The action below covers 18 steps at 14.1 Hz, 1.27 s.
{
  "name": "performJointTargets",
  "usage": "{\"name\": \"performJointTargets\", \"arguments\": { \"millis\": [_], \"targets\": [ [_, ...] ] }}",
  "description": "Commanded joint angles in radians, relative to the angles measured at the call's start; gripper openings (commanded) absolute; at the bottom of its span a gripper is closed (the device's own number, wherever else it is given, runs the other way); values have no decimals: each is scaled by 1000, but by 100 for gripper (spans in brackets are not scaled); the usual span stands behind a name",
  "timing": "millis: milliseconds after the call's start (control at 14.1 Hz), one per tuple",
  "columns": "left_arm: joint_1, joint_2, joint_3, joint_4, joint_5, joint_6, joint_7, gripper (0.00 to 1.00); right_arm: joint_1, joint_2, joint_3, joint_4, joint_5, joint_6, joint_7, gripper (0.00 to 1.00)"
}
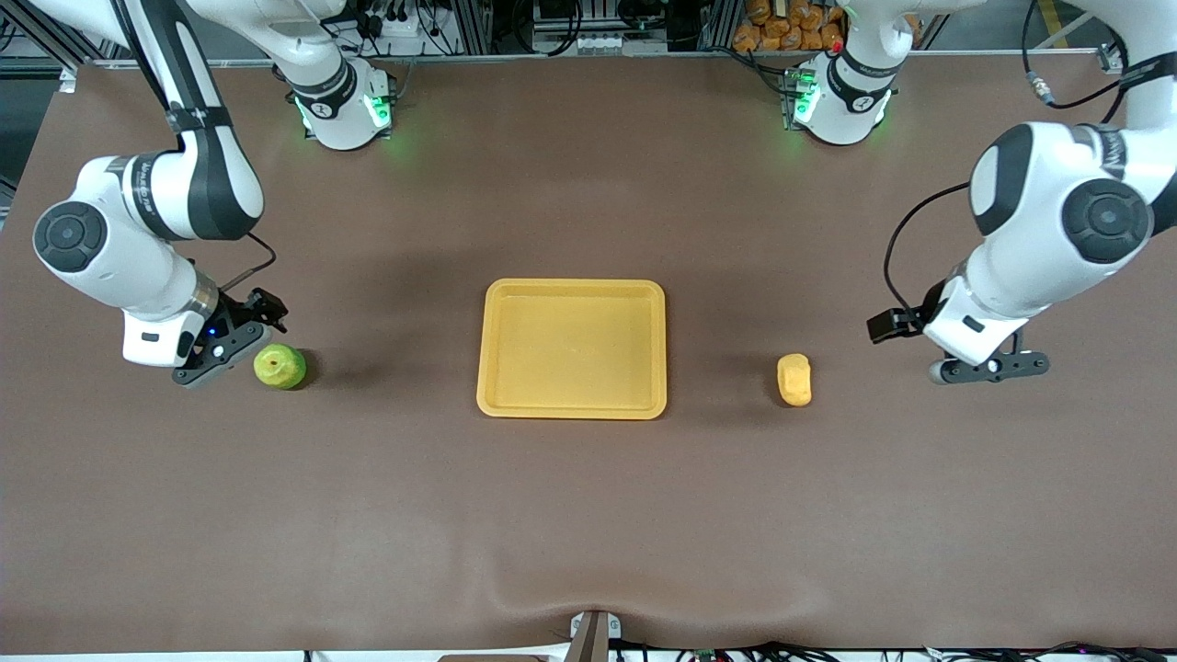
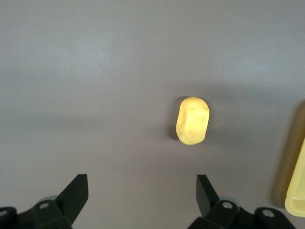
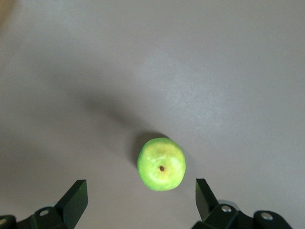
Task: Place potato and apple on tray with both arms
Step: 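Move the right gripper toward the apple while the left gripper approaches the potato, then lower and close the right gripper on the apple while the left grasps the potato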
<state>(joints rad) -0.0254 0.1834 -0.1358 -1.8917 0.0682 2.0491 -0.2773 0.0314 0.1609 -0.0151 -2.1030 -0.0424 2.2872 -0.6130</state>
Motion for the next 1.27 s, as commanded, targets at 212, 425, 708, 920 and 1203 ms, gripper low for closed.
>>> {"name": "performJointTargets", "arguments": {
  "millis": [212,425,708,920,1203],
  "targets": [
    [-4,82,-13,-104,18,172,-36,100,-41,25,7,-118,-22,202,-27,100],
    [-13,149,-30,-104,10,256,-103,100,-77,61,9,-123,-21,251,-134,100],
    [-59,214,-34,-96,8,318,-186,100,-90,98,9,-123,-21,307,-273,100],
    [-76,251,-31,-84,7,341,-197,100,-108,135,9,-121,-19,307,-323,100],
    [-76,324,-30,-49,18,345,-220,96,-105,161,10,-121,-17,307,-326,100]
  ]
}}
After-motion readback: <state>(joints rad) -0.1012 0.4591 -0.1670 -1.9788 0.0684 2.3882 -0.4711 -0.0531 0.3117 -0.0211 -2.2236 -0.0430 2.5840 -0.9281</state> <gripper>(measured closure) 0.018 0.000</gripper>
